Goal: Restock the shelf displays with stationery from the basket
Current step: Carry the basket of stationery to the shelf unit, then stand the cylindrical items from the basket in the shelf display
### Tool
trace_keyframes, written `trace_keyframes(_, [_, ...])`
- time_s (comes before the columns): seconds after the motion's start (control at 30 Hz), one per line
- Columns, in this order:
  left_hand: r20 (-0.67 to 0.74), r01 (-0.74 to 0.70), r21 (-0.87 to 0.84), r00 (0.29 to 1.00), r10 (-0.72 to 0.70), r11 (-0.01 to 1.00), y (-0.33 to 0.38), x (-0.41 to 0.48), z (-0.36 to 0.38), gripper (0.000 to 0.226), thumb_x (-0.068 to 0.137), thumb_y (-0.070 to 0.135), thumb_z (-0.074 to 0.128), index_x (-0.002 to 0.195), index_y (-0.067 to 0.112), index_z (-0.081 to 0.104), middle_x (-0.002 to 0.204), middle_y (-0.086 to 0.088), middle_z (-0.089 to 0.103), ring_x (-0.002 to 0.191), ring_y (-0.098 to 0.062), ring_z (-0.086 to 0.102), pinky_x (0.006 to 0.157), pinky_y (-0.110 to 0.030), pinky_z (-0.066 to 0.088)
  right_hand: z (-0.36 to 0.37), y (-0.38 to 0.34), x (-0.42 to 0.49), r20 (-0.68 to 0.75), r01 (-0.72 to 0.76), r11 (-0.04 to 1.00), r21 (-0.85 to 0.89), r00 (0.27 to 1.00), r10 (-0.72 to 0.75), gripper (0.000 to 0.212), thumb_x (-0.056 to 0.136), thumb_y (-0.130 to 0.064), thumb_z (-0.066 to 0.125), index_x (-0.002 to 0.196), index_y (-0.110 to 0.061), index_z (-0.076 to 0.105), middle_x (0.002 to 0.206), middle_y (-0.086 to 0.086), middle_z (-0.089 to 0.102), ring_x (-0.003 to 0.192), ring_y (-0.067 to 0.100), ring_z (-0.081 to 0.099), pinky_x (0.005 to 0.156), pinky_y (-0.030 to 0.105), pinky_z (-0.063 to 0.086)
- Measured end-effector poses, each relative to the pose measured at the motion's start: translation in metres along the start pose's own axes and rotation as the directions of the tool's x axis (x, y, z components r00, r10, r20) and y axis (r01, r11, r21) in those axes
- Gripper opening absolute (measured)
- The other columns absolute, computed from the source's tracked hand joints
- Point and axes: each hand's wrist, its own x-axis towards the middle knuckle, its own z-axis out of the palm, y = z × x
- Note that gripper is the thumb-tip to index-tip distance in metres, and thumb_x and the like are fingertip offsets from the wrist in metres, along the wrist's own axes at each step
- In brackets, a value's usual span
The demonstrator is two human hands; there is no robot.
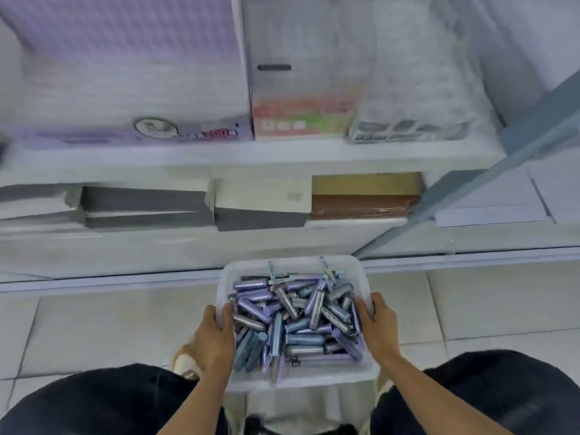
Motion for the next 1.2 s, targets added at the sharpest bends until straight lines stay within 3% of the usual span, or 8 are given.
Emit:
trace_keyframes(0.27, [0.049, -0.027, 0.046, 0.998, 0.025, 0.999, -0.066, 0.058, 0.101, 0.037, 0.099, 0.042, 0.041, 0.082, 0.011, 0.047, 0.068, -0.008, 0.054, 0.066, -0.031, 0.052, 0.061, -0.037, 0.037, 0.092, 0.1, 0.044, -0.041, -0.004, 0.999, -0.039, 0.999, 0.002, 0.037, 0.095, -0.023, 0.058, 0.07, -0.012, 0.034, 0.054, 0.0, 0.036, 0.047, 0.016, 0.035, 0.046, 0.025, 0.029])
trace_keyframes(0.47, [0.044, -0.069, 0.028, 0.997, 0.068, 0.997, -0.084, 0.083, 0.134, 0.04, 0.098, 0.045, 0.044, 0.073, 0.013, 0.043, 0.062, -0.005, 0.052, 0.057, -0.021, 0.05, 0.05, -0.031, 0.031, 0.12, 0.126, 0.066, -0.055, -0.052, 0.999, -0.013, 0.997, 0.051, 0.042, 0.097, -0.028, 0.055, 0.065, -0.022, 0.028, 0.054, -0.001, 0.037, 0.048, 0.011, 0.036, 0.045, 0.023, 0.026])
trace_keyframes(0.63, [0.092, -0.081, 0.002, 0.993, 0.08, 0.997, -0.085, 0.089, 0.14, 0.036, 0.099, 0.038, 0.045, 0.077, 0.009, 0.047, 0.065, -0.005, 0.052, 0.061, -0.024, 0.049, 0.051, -0.029, 0.033, 0.124, 0.134, 0.075, 0.01, -0.105, 0.994, 0.01, 0.994, 0.105, 0.036, 0.097, -0.033, 0.053, 0.074, -0.009, 0.041, 0.061, 0.005, 0.046, 0.055, 0.018, 0.042, 0.051, 0.031, 0.033])
trace_keyframes(0.77, [0.034, -0.199, 0.143, 0.98, 0.196, 0.97, -0.076, 0.082, 0.135, 0.025, 0.097, 0.025, 0.051, 0.105, 0.002, 0.057, 0.098, -0.014, 0.057, 0.089, -0.032, 0.054, 0.07, -0.037, 0.045, 0.121, 0.124, 0.079, -0.011, -0.126, 0.989, -0.08, 0.992, 0.126, 0.03, 0.096, -0.042, 0.047, 0.087, -0.014, 0.049, 0.082, 0.001, 0.056, 0.069, 0.017, 0.053, 0.056, 0.028, 0.036])
trace_keyframes(0.87, [-0.007, -0.438, 0.303, 0.887, 0.462, 0.846, -0.067, 0.077, 0.133, 0.043, 0.081, 0.004, 0.066, 0.122, -0.002, 0.055, 0.116, -0.022, 0.051, 0.105, -0.038, 0.048, 0.087, -0.048, 0.043, 0.12, 0.103, 0.076, -0.135, 0.107, 0.993, -0.054, 0.984, -0.113, 0.027, 0.094, -0.03, 0.056, 0.115, -0.013, 0.051, 0.107, -0.002, 0.05, 0.089, 0.01, 0.049, 0.076, 0.026, 0.041])
trace_keyframes(1.0, [0.198, -0.711, 0.373, 0.689, 0.697, 0.596, -0.061, 0.074, 0.133, 0.038, 0.057, -0.005, 0.08, 0.092, 0.006, 0.071, 0.099, -0.016, 0.066, 0.096, -0.042, 0.058, 0.075, -0.047, 0.047, 0.129, 0.073, 0.071, 0.154, 0.382, 0.924, -0.032, 0.915, -0.373, 0.022, 0.093, -0.028, 0.059, 0.114, -0.023, 0.053, 0.105, -0.008, 0.052, 0.086, 0.003, 0.052, 0.072, 0.022, 0.043])
trace_keyframes(1.1, [0.304, -0.742, 0.402, 0.661, 0.686, 0.537, -0.06, 0.074, 0.134, 0.039, 0.053, -0.001, 0.085, 0.089, 0.008, 0.072, 0.096, -0.012, 0.068, 0.098, -0.039, 0.061, 0.076, -0.045, 0.048, 0.142, 0.063, 0.074, 0.351, 0.337, 0.929, -0.154, 0.897, -0.267, 0.035, 0.089, -0.028, 0.066, 0.12, -0.016, 0.056, 0.121, 0.002, 0.051, 0.104, 0.021, 0.054, 0.087, 0.032, 0.046])
trace_keyframes(1.2, [0.382, -0.764, 0.416, 0.639, 0.667, 0.494, -0.06, 0.077, 0.135, 0.042, 0.052, 0.003, 0.087, 0.091, 0.01, 0.072, 0.097, -0.011, 0.069, 0.098, -0.036, 0.063, 0.077, -0.043, 0.049, 0.145, 0.061, 0.075, 0.399, 0.383, 0.891, -0.244, 0.877, -0.268, 0.034, 0.087, -0.024, 0.069, 0.117, -0.013, 0.059, 0.124, 0.004, 0.051, 0.101, 0.023, 0.056, 0.088, 0.036, 0.047])
